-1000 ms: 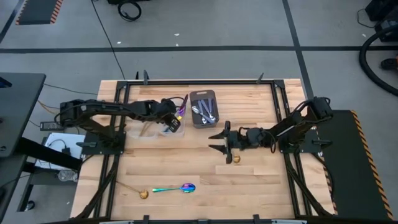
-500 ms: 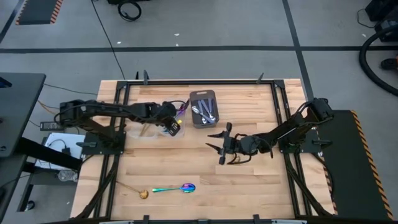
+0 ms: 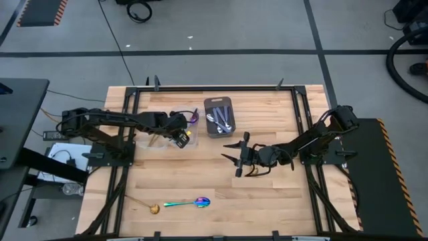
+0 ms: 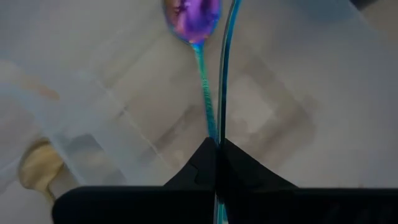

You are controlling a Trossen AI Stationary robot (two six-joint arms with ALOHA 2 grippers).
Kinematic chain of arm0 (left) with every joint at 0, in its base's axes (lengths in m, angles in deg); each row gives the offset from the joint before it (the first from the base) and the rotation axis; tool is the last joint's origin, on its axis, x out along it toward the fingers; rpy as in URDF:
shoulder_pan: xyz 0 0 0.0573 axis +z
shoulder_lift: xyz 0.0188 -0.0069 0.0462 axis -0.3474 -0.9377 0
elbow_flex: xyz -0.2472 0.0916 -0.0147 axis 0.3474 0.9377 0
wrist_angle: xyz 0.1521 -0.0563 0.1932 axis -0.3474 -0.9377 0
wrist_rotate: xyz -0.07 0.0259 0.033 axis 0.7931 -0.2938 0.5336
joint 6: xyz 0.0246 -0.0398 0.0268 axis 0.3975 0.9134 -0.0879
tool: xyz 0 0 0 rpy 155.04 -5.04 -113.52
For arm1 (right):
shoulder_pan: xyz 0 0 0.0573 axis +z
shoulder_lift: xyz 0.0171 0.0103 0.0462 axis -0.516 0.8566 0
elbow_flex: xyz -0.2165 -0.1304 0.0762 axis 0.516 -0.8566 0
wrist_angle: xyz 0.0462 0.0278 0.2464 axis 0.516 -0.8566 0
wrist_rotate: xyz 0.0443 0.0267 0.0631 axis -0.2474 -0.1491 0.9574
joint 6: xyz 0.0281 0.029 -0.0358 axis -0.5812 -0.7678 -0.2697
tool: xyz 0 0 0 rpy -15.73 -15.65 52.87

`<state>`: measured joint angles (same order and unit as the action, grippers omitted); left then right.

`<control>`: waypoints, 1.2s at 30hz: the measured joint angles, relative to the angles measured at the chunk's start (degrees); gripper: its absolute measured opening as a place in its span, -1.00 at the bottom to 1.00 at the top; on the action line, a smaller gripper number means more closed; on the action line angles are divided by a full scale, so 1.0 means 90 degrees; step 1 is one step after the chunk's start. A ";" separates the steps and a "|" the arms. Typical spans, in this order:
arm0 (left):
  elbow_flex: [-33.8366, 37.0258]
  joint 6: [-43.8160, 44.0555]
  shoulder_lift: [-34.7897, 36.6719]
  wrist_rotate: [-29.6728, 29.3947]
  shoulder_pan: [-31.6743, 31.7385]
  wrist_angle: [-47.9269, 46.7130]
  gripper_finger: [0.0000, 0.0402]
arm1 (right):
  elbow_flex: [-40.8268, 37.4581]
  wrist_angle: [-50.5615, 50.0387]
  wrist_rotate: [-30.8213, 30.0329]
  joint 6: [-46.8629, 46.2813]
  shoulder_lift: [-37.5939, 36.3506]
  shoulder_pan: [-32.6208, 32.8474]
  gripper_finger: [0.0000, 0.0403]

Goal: Sort silverware by color (type)
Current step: Put the blue spoon into the right transparent bin

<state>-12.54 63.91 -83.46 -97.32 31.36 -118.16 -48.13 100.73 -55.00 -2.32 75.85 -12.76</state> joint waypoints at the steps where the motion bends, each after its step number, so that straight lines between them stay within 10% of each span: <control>1: 0.0006 0.0003 0.0001 0.0000 0.0048 -0.0016 -0.93 | 0.0000 0.0026 0.0028 -0.0002 0.0000 0.0002 -0.15; 26: -0.0197 -0.0940 0.0553 0.0273 0.0106 0.0066 -0.35 | 0.0000 0.0029 0.0068 -0.0019 0.0000 0.0009 -0.15; 36: -0.0253 -0.3355 0.1100 0.0288 -0.1772 0.1166 -0.34 | -0.0002 0.0075 0.0240 0.0163 0.0000 0.0235 -0.15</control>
<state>-14.82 33.72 -73.57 -94.73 15.42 -107.67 -48.15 101.41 -52.84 -0.85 75.85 -10.65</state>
